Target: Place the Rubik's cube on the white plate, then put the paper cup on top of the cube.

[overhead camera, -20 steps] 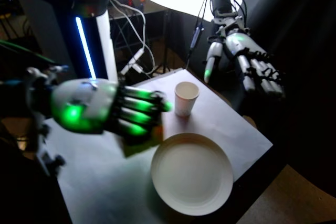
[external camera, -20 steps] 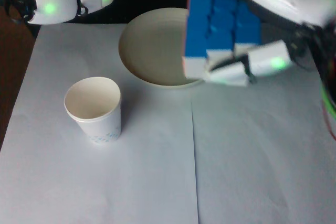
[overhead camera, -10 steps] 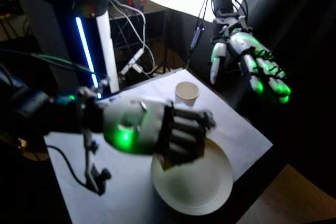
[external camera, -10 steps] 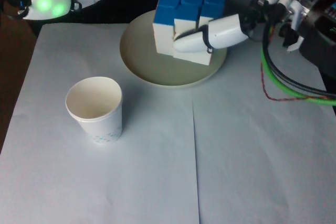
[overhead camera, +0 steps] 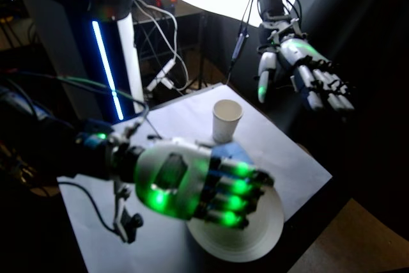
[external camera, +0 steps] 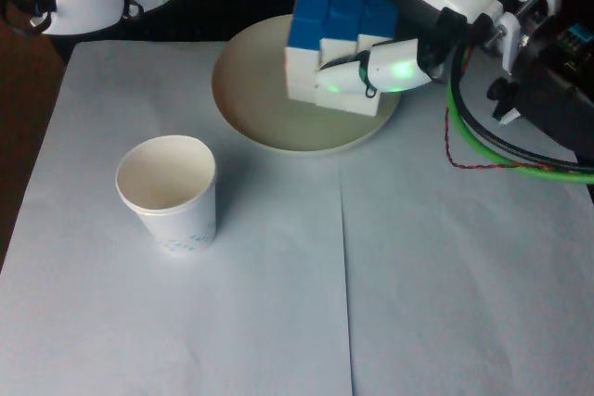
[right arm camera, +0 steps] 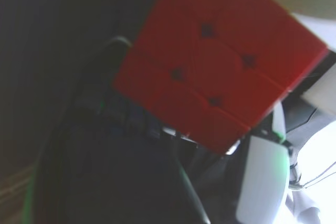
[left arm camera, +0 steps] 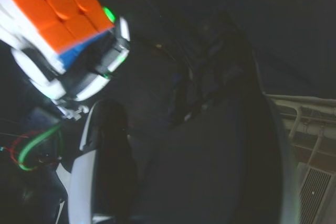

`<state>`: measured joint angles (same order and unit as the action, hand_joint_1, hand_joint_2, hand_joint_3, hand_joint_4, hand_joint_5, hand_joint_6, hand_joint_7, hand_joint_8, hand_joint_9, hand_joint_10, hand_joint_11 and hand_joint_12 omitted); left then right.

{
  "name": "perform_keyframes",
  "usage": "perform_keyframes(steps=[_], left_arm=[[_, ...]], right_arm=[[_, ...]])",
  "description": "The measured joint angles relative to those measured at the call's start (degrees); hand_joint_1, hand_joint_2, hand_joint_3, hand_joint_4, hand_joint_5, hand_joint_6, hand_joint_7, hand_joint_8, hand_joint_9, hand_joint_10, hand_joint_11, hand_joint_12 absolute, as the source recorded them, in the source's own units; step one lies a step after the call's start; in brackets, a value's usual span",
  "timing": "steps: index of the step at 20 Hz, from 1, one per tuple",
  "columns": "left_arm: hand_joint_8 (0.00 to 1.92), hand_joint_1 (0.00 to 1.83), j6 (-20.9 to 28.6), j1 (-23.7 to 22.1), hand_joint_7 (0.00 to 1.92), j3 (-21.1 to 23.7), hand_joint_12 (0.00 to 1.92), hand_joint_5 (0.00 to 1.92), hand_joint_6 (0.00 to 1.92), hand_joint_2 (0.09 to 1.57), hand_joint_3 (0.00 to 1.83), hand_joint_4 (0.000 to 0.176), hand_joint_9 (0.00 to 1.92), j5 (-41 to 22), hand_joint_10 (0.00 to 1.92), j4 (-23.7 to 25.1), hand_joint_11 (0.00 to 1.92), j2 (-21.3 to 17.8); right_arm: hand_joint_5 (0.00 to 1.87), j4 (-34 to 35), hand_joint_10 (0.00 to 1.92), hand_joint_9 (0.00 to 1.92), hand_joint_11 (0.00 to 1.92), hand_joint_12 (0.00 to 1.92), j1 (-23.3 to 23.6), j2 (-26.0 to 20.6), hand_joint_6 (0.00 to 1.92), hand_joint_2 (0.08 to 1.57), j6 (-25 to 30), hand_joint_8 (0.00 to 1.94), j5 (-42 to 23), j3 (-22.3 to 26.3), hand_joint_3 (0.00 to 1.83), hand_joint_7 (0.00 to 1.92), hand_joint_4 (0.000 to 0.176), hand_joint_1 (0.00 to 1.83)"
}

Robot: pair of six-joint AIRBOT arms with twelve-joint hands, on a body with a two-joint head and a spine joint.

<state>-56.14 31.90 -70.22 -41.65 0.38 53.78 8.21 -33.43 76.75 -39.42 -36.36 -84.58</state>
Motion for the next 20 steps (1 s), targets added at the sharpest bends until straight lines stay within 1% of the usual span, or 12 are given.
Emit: perform_keyframes(steps=[1,2,3,4,8,10,12,14,16,17,18,20], left_arm=[[0.00,0.31,0.00,0.02,0.02,0.00,0.47,0.10,0.00,1.33,0.00,0.099,0.00,-0.07,0.00,0.09,0.00,0.00],[0.00,0.31,-0.02,0.00,0.02,0.00,0.42,0.10,0.00,1.33,0.00,0.096,0.00,-0.09,0.00,0.04,0.00,0.00],[0.00,0.32,0.00,0.00,0.03,0.00,0.48,0.11,0.00,1.32,0.00,0.115,0.01,-0.11,0.00,0.02,0.00,0.00],[0.00,0.33,0.00,0.02,0.03,0.00,0.50,0.11,0.00,1.32,0.00,0.118,0.01,-0.15,0.00,0.04,0.00,0.00],[0.00,0.33,0.00,0.02,0.02,0.00,0.49,0.11,0.01,1.32,0.00,0.121,0.00,-0.15,0.00,0.00,0.00,0.00],[0.00,0.33,0.00,0.02,0.02,0.00,0.55,0.11,0.00,1.32,0.00,0.110,0.01,-0.15,0.00,0.00,0.00,0.00],[0.00,0.31,0.00,0.02,0.02,0.00,0.45,0.10,0.00,1.33,0.00,0.109,0.00,-0.17,0.00,0.02,0.00,0.00],[0.00,0.35,0.00,0.26,0.04,0.00,0.55,0.12,0.00,1.31,0.00,0.118,0.02,-0.31,0.00,0.00,0.00,0.00],[0.00,0.32,0.00,0.26,0.02,0.00,0.57,0.10,0.00,1.32,0.00,0.114,0.01,-0.48,0.00,-0.02,0.00,0.00],[0.00,0.32,0.00,0.26,0.02,0.00,0.57,0.10,0.00,1.32,0.00,0.106,0.01,-0.55,0.00,-0.04,0.00,0.00],[0.00,0.35,0.00,0.26,0.03,0.00,0.60,0.12,0.00,1.31,0.00,0.113,0.02,-0.52,0.00,-0.02,0.00,0.00],[0.00,0.36,0.00,0.26,0.02,0.00,0.61,0.12,0.00,1.31,0.00,0.124,0.02,-0.59,0.00,-0.04,0.00,0.00]], right_arm=[[0.15,0.37,0.85,0.03,0.00,1.60,-0.11,0.00,0.01,1.19,0.02,0.01,-0.09,-0.11,0.00,0.25,0.019,0.92],[0.09,0.76,0.64,0.00,0.00,1.39,-0.11,0.00,0.00,1.18,0.04,0.00,-0.24,-0.11,0.00,0.17,0.034,0.85],[0.03,0.76,0.44,0.05,0.00,1.29,-0.11,0.00,0.00,1.18,0.04,0.00,-0.31,-0.11,0.00,0.10,0.042,0.80],[0.01,0.72,0.44,0.05,0.00,1.37,-0.11,0.00,0.00,1.18,0.11,0.00,-0.35,-0.11,0.00,0.08,0.044,0.77],[0.00,0.98,0.25,0.06,0.00,1.23,-0.31,0.00,0.00,1.16,0.22,0.00,-2.19,-0.09,0.00,0.00,0.070,0.67],[0.00,1.20,0.22,0.07,0.00,1.26,-0.33,0.00,0.00,1.16,0.20,0.00,-2.12,-0.09,0.00,0.00,0.060,0.64],[0.00,1.20,0.17,0.09,0.00,1.35,-0.33,0.00,0.00,1.16,0.20,0.00,-2.23,-0.09,0.00,0.00,0.063,0.63],[0.00,1.16,0.19,0.14,0.00,1.42,-0.33,0.00,0.00,1.15,0.26,0.00,-2.27,0.09,0.00,0.00,0.067,0.66],[0.00,1.11,0.19,0.14,0.00,1.49,-0.33,0.00,0.00,1.16,0.24,0.00,-2.25,0.09,0.00,0.00,0.074,0.70],[0.00,1.33,0.22,0.16,0.00,1.56,-0.33,0.00,0.00,1.16,0.24,0.00,-2.25,0.09,0.00,0.00,0.059,0.74],[0.00,1.75,0.24,0.15,0.00,1.45,-0.46,0.00,0.00,1.17,0.24,0.00,-2.36,0.09,0.00,0.00,0.060,0.71],[0.00,2.21,0.26,0.15,0.00,1.60,-0.74,0.00,0.00,1.17,0.24,0.00,-2.34,0.09,0.00,0.00,0.053,0.69]])
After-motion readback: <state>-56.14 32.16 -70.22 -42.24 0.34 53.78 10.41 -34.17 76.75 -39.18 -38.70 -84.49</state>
